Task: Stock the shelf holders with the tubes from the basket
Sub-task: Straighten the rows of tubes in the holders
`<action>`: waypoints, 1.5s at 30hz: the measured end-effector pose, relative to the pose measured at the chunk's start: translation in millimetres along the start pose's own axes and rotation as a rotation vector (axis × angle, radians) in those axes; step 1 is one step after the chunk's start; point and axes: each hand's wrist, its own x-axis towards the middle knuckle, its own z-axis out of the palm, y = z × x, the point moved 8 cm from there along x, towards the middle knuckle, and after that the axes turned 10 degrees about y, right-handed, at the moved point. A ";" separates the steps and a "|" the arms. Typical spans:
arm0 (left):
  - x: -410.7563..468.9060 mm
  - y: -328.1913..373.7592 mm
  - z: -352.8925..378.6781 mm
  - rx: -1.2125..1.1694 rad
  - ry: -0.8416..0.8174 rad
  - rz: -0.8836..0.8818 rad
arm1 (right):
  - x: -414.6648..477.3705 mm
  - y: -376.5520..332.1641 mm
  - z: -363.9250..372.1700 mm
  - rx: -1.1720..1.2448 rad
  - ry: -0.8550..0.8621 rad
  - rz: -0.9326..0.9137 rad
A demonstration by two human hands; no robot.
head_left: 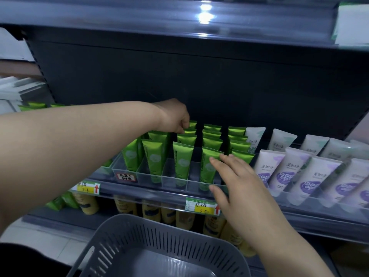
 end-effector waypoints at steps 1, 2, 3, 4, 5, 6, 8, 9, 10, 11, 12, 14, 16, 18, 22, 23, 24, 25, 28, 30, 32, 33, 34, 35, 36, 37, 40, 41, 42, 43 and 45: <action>0.2 0.3 -0.1 0.002 0.004 0.000 | 0.0 -0.1 0.1 0.001 -0.001 0.000; 0.2 0.2 -0.2 0.004 0.008 0.000 | 0.1 -0.5 0.1 0.003 -0.002 -0.001; 0.2 0.2 -0.4 0.003 0.008 -0.001 | 0.3 -0.8 0.3 0.003 -0.004 -0.002; 0.1 0.0 -0.3 0.000 0.005 -0.001 | 0.4 -1.1 0.8 0.000 -0.008 -0.003; 0.2 -0.5 -0.1 -0.004 -0.001 -0.002 | 0.5 -1.2 1.3 -0.002 -0.011 -0.004; 0.3 -1.2 0.0 -0.009 -0.005 -0.004 | 0.5 -1.5 1.8 -0.003 -0.013 -0.005; 0.4 -1.6 -0.1 -0.013 -0.006 -0.005 | 0.4 -2.0 2.4 0.001 -0.014 -0.004; 0.6 -1.4 0.0 -0.011 -0.005 -0.003 | 0.4 -2.3 2.5 0.000 -0.016 -0.006; 0.7 -1.4 0.3 -0.011 -0.005 -0.001 | 0.3 -2.3 3.0 -0.002 -0.018 -0.007; 0.8 -1.3 0.7 -0.013 -0.008 -0.001 | 0.3 -2.0 3.2 -0.002 -0.019 -0.009; 0.8 -1.5 1.1 -0.016 -0.012 -0.001 | 0.1 -1.8 3.5 -0.002 -0.020 -0.010; 1.3 -2.5 2.0 -0.029 -0.026 -0.001 | -0.1 -1.5 3.9 -0.004 -0.018 -0.012; 2.7 -5.1 2.1 -0.054 -0.047 -0.005 | 0.0 -1.9 4.3 0.001 -0.015 -0.014; 4.1 -8.4 -0.7 -0.064 -0.073 -0.008 | 0.2 -2.8 4.6 0.004 -0.012 -0.017; 8.8 -15.4 -17.4 -0.114 -0.050 -0.021 | -0.6 -3.2 6.0 0.006 -0.010 -0.025; 11.2 -16.8 -22.0 -0.128 -0.016 -0.030 | -0.9 -2.8 6.3 0.002 -0.011 -0.024; 14.2 -17.5 -26.0 -0.129 0.027 -0.034 | -1.2 -2.7 6.6 -0.002 -0.009 -0.025; 17.7 -16.7 -29.1 -0.116 0.074 -0.031 | -1.0 -3.0 6.5 -0.002 -0.004 -0.028; 27.9 -9.2 -28.5 -0.077 0.155 -0.004 | -0.6 -4.0 7.1 -0.008 -0.005 -0.037; 32.4 -3.3 -18.6 -0.075 0.123 0.000 | -0.4 -3.8 7.2 -0.005 -0.002 -0.037; 35.3 2.3 -7.4 -0.066 0.076 0.008 | 0.0 -3.1 6.6 -0.005 -0.002 -0.030; 36.0 4.5 -3.1 -0.058 0.063 0.013 | 0.5 -3.0 6.3 -0.004 -0.001 -0.030; 35.9 5.9 0.1 -0.054 0.058 0.014 | 0.9 -3.1 6.0 -0.001 -0.001 -0.031; 35.8 6.4 2.4 -0.056 0.059 0.008 | 1.3 -3.1 6.2 0.003 -0.004 -0.031; 35.4 5.9 3.7 -0.063 0.063 0.000 | 1.6 -3.0 7.0 0.003 -0.010 -0.031; 35.1 4.8 4.7 -0.075 0.065 -0.011 | 1.8 -2.5 8.5 -0.001 -0.014 -0.030; 34.6 1.0 4.5 -0.115 0.069 -0.035 | 2.3 -1.1 11.0 -0.022 0.003 -0.024; 34.9 0.0 4.7 -0.124 0.062 -0.037 | 2.6 -0.7 11.5 -0.023 0.010 -0.021; 34.8 -0.4 5.4 -0.132 0.051 -0.036 | 2.4 -0.1 12.9 -0.025 0.009 -0.016; 34.6 -0.8 6.2 -0.139 0.038 -0.037 | 2.1 0.8 14.1 -0.028 0.010 -0.012; 34.1 -1.4 7.4 -0.153 0.019 -0.037 | 2.8 1.4 13.6 -0.028 0.028 -0.005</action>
